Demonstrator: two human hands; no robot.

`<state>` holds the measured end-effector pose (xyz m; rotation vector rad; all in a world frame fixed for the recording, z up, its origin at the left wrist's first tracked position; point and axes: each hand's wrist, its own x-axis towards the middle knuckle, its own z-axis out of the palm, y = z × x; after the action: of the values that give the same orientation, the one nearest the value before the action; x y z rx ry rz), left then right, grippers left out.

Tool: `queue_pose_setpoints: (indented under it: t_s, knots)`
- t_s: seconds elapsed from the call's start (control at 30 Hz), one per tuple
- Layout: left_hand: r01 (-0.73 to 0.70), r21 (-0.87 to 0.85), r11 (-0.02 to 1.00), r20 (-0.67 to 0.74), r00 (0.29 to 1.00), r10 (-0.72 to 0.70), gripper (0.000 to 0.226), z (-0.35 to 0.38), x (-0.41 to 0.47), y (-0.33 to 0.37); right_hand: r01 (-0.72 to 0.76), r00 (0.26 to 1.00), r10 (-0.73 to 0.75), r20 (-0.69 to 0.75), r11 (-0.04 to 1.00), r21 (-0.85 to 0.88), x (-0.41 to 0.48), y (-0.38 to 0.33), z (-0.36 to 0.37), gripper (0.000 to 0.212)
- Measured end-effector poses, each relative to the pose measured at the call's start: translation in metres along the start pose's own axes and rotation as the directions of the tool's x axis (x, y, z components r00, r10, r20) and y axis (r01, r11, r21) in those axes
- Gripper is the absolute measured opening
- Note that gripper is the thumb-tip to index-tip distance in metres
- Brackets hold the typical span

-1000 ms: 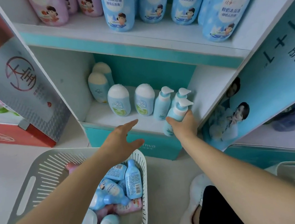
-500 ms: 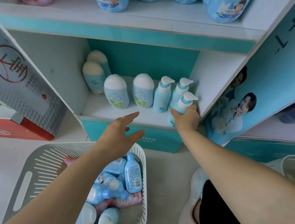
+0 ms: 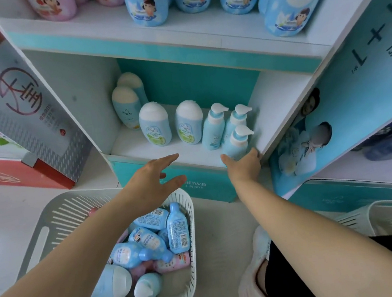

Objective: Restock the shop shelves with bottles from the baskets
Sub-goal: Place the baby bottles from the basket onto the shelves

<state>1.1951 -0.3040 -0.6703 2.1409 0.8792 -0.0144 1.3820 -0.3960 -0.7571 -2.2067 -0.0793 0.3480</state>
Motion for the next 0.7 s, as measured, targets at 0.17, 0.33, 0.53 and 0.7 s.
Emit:
queue_pose_setpoints:
  t_s: [0.17,0.33,0.53,0.7]
  knots:
    - [0.018,0.054,0.998,0.004,1.000,-0.018,0.059,-0.017,-0.022,-0.010,-0.251,0.967,0.253,0.024,0.966,-0.059,-0.038,0.007,0.001,0.071]
    - [0.043,0.079,0.996,0.003,0.999,-0.044,0.061,-0.034,-0.047,-0.026,-0.192,0.963,0.210,0.167,0.975,-0.115,-0.078,0.013,0.009,0.075]
    - [0.120,0.184,0.976,0.006,0.992,-0.123,0.058,-0.054,-0.083,-0.056,0.005,0.924,0.032,0.380,0.995,-0.098,-0.109,0.007,0.027,0.083]
    - [0.186,0.175,0.967,-0.073,0.982,-0.176,0.056,-0.072,-0.109,-0.087,0.220,0.835,-0.108,0.540,0.964,-0.148,-0.139,0.001,0.050,0.072]
